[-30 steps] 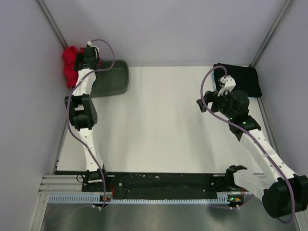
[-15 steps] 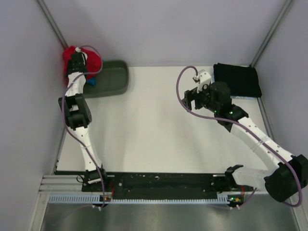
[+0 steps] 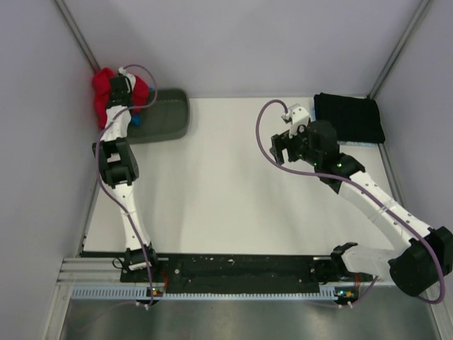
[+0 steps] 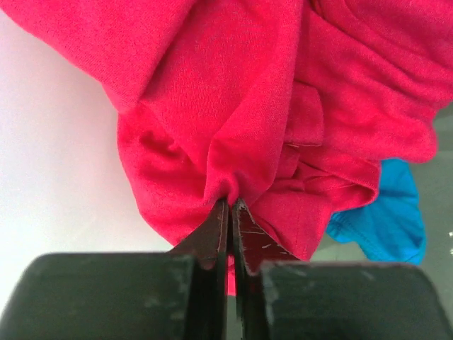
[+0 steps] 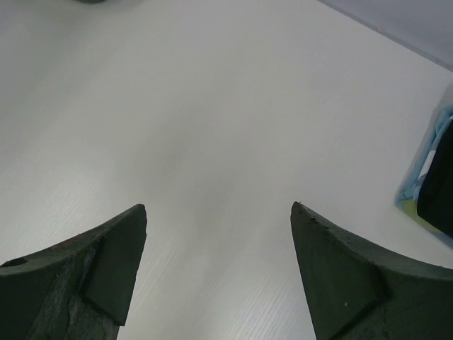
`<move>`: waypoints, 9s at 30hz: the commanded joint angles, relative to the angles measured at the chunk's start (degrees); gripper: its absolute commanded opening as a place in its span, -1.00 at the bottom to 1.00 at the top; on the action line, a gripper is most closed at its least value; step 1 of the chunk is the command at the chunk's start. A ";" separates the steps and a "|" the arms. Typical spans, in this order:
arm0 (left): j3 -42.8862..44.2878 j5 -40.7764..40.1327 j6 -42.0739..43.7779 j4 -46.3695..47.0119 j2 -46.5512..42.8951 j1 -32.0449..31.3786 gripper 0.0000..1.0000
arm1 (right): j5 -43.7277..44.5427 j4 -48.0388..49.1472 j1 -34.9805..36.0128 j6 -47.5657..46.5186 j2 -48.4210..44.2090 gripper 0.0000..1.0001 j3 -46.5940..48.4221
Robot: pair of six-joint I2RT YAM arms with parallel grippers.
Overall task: Fold and stack the t-shirts
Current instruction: Grab crumpled tshirt from bin with the left arm, then move the tshirt to the center of the board, then flatten out the tshirt
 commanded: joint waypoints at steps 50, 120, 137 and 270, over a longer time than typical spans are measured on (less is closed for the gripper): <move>5.43 25.18 -10.89 -27.54 -62.45 -23.31 -1.00 | -6.33 2.31 1.04 6.23 -16.03 0.61 -3.46; -69.02 44.27 1.15 -21.50 -55.42 -28.95 0.22 | -7.81 -12.91 -8.19 20.11 34.16 0.11 10.26; -67.62 48.65 7.29 -22.27 -44.35 -29.04 -0.58 | -14.86 -10.43 -11.26 20.38 33.74 -1.00 11.21; -14.79 16.06 31.57 -17.72 -24.98 -35.63 -1.00 | -2.20 -32.05 -20.83 14.58 1.55 -1.00 19.37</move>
